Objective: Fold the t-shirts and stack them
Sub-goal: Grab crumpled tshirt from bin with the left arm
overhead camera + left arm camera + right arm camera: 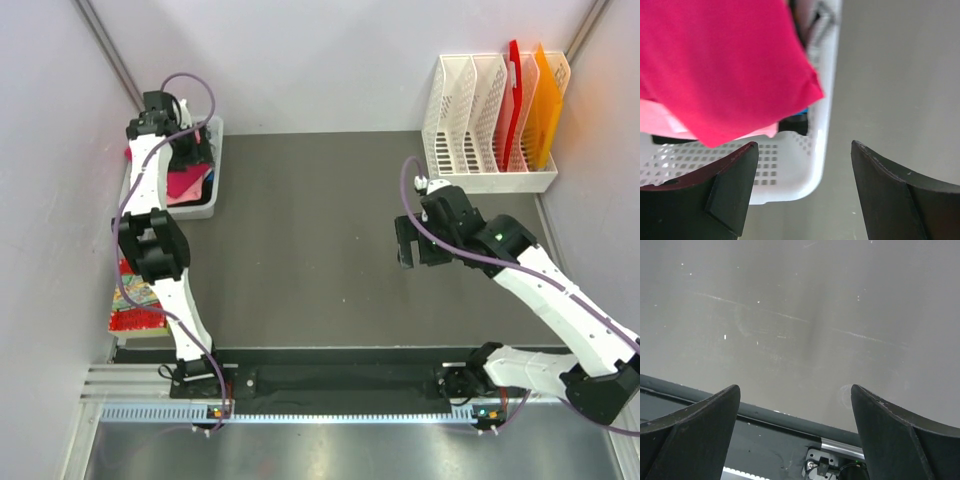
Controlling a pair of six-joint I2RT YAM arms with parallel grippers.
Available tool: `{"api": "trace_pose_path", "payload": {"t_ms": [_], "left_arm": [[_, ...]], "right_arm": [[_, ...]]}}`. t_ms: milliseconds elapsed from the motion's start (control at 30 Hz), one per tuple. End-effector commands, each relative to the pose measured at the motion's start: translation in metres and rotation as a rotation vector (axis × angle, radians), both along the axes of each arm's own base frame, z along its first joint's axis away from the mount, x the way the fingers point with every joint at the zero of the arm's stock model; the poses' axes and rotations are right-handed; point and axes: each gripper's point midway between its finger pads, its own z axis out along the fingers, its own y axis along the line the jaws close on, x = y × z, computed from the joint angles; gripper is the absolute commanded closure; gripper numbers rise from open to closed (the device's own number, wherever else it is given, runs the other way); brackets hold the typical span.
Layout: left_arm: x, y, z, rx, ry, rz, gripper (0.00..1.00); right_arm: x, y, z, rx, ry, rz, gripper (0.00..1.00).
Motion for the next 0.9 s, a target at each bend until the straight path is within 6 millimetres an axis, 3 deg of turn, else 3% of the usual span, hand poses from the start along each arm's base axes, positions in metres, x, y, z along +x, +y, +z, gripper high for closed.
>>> {"api": "trace_pose_path", "payload": {"t_ms": [0,367,467,567,733,867], "left_arm": [[0.009,0.014,-0.001,0.052,-0.029,0.049,0.21],[0.029,0.026,-0.035,0.102,0.011,0.067,0.23],[0.033,0.033,-0.036,0.130,0.008,0.087,0.25],[0.037,0.030,-0.031,0.117,-0.011,0.084,0.36],[0.035,0.030,-0.025,0.114,-0.019,0.085,0.73],[0.031,0.030,-0.022,0.115,-0.019,0.083,0.91]], "right_arm": [[-0.007,-0.002,0.012,0.031,-0.023,0.014,0.09],[-0.009,0.004,0.020,0.065,-0.021,0.035,0.12],[-0.012,0.005,0.020,0.083,-0.017,0.037,0.13],[-0.014,0.006,0.017,0.089,-0.009,0.040,0.16],[-0.014,0.009,0.010,0.089,0.011,0.049,0.18],[-0.012,0.013,0.010,0.096,0.009,0.058,0.19]]}}
